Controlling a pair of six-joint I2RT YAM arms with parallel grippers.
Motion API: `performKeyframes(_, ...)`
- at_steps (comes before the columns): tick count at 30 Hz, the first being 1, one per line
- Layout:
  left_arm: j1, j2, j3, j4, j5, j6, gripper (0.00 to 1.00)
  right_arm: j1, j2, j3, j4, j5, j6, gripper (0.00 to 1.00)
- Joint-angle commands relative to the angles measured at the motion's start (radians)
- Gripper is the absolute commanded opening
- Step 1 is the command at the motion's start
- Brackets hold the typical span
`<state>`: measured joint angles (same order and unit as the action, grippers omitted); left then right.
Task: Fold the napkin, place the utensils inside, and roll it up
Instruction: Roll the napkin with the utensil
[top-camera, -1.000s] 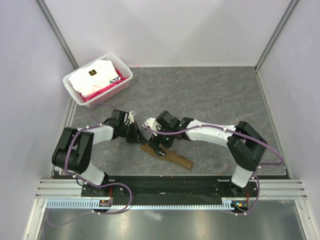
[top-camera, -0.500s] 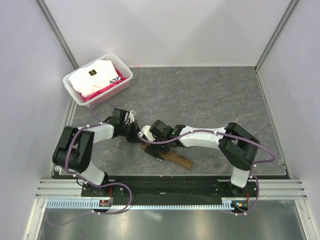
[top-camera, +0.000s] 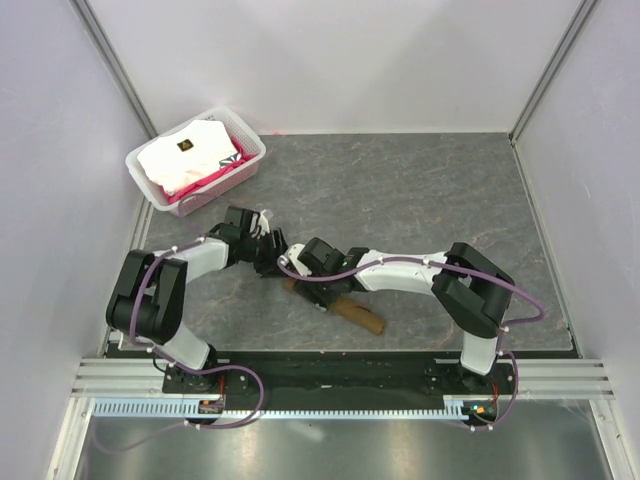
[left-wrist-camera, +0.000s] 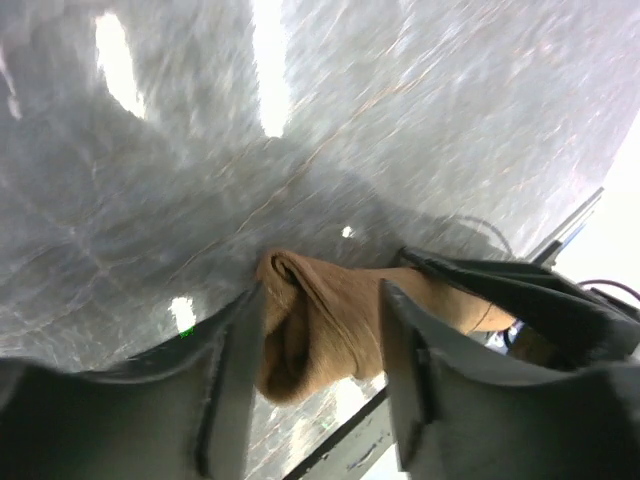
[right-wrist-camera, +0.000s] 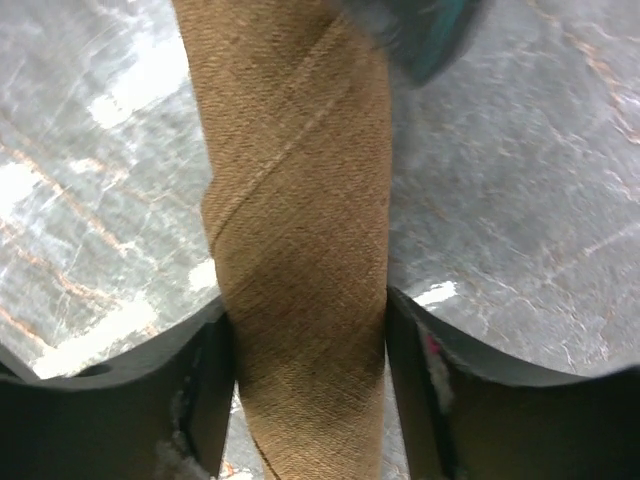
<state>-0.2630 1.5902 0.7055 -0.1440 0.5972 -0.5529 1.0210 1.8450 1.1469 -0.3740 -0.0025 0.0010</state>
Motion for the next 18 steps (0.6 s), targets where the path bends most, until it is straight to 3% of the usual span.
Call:
performKeyframes(1, 0.022, -0.064, 0.152, -0.064, -0.066, 0.028, 0.69, -0.055, 0.023, -0.053, -0.052, 0.078, 0.079, 0.62)
performKeyframes(9, 0.238, -0.133, 0.270, -0.196, -0.036, 0.051, 0.79, -0.223, 0.011, -0.030, -0.078, 0.171, 0.148, 0.56)
performKeyframes(18, 0.261, -0.291, 0.278, -0.338, 0.016, 0.159, 0.81, -0.426, 0.207, 0.212, -0.121, 0.226, 0.156, 0.56)
